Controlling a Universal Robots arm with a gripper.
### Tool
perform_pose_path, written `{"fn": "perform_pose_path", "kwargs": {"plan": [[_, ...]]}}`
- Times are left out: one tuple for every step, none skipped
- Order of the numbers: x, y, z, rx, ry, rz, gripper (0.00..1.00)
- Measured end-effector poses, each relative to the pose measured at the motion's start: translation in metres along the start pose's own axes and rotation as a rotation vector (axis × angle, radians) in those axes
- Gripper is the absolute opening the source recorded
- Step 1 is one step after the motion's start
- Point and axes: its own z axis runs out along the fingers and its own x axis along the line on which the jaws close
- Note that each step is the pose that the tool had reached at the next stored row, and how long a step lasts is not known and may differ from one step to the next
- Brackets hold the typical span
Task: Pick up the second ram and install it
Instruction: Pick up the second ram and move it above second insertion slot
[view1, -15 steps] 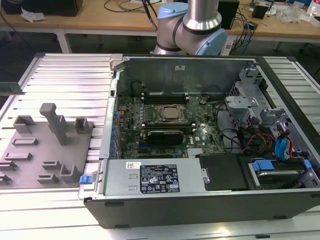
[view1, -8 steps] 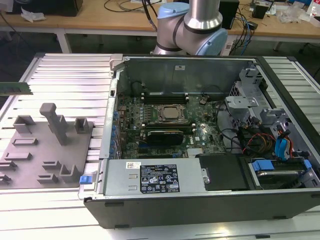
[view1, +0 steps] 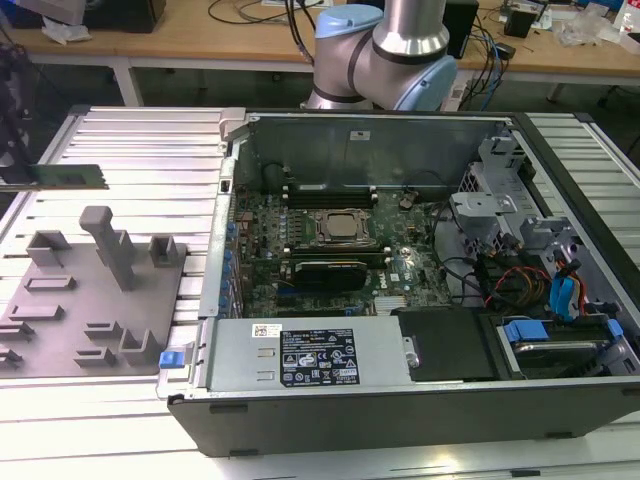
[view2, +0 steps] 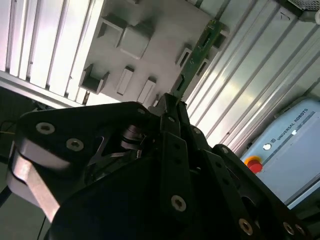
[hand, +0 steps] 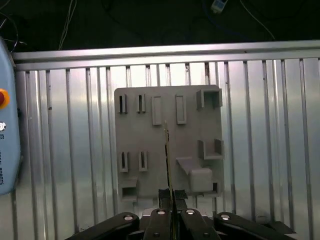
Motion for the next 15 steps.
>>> {"fn": "perform_pose_path", "kwargs": {"plan": [[-0.0002, -0.0046, -0.0001, 0.0000, 0.0000, 0.000, 0.14], [-0.0007, -0.0128, -0.0002, 0.0001, -0.0001, 0.000, 0.14], [-0.0009, -0.0175, -0.0003, 0.0001, -0.0001, 0.000, 0.14], [-0.0012, -0.0230, -0.0005, 0.0000, 0.0000, 0.000, 0.14], [-0.0015, -0.0280, -0.0006, 0.0001, 0.0000, 0.000, 0.14], [-0.0017, -0.0314, -0.0006, 0.0001, 0.0000, 0.000, 0.14], [-0.0019, -0.0357, -0.0007, 0.0001, -0.0001, 0.000, 0.14], [-0.0021, -0.0390, -0.0008, 0.0000, 0.0000, 0.000, 0.14], [-0.0023, -0.0439, -0.0010, 0.0000, 0.0001, 0.000, 0.14], [-0.0026, -0.0476, -0.0010, 0.0000, 0.0000, 0.000, 0.14], [-0.0029, -0.0535, -0.0011, 0.0001, 0.0001, 0.000, 0.14], [-0.0032, -0.0579, -0.0012, 0.0001, 0.0001, 0.000, 0.14], [-0.0035, -0.0629, -0.0014, -0.0001, 0.0003, 0.000, 0.14], [-0.0040, -0.0704, -0.0015, 0.0000, 0.0003, 0.000, 0.14], [-0.0042, -0.0734, -0.0016, 0.0001, 0.0003, 0.000, 0.14]]}}
